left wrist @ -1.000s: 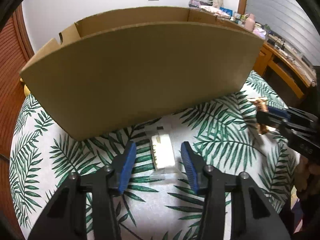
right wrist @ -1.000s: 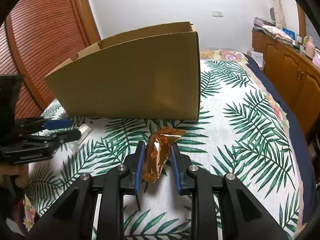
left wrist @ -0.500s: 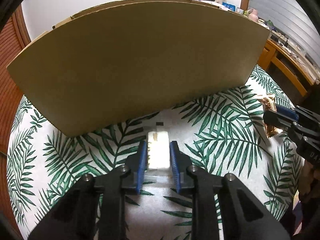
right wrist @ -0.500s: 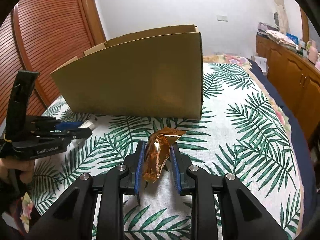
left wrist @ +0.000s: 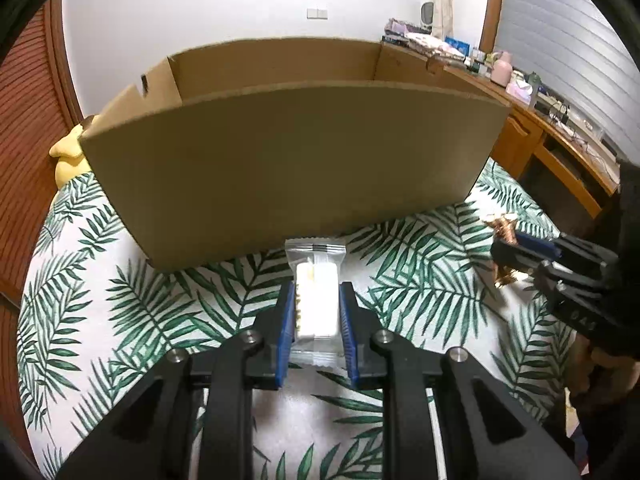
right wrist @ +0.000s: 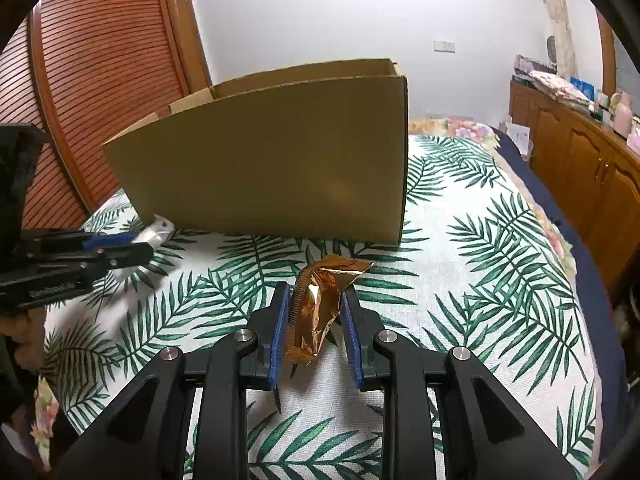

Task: Organize snacks
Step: 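Lift the clear bar with the left tool into the box while the right tool carries the copper pack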

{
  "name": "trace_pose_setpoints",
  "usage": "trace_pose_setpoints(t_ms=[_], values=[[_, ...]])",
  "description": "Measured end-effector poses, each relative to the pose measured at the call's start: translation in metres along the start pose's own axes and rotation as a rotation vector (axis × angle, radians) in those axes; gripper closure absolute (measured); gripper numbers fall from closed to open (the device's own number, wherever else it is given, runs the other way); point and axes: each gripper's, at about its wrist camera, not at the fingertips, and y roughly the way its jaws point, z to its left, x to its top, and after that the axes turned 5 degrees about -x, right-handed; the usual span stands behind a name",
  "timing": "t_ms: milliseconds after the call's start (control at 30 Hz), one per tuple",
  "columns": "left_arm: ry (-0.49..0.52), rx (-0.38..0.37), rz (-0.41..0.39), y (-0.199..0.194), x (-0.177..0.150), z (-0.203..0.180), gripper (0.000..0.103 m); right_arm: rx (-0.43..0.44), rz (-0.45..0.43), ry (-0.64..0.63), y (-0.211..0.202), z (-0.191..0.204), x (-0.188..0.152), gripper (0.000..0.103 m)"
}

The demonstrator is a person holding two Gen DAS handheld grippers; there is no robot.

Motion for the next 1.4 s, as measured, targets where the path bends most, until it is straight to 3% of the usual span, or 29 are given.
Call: trace_pose_setpoints(t_ms=[233, 533, 833, 1100, 1400], values=[[0.005, -0.021, -0.079, -0.034, 0.017, -0.001, 0.083, 0.008, -0.006, 0.006, -0.009, 0.004, 0.007, 0.079], [0.021, -0.041, -0.188, -0.076, 0.057, -0.001, 0.083, 0.014, -0.121, -0.031, -0.054, 0.015, 0.061, 0.079], [0.032, -0.064, -0.263, -0.108, 0.084, -0.001, 0.083, 0.0, -0.177, -0.089, -0.083, 0.028, 0.099, 0.079], [0.015, -0.082, -0.281, -0.105, 0.098, 0.01, 0.083, 0.015, -0.196, -0.106, -0.091, 0.04, 0.117, 0.079], [0.009, -0.074, -0.256, -0.077, 0.113, 0.021, 0.083, 0.015, -0.172, -0.132, -0.069, 0.047, 0.133, 0.079]])
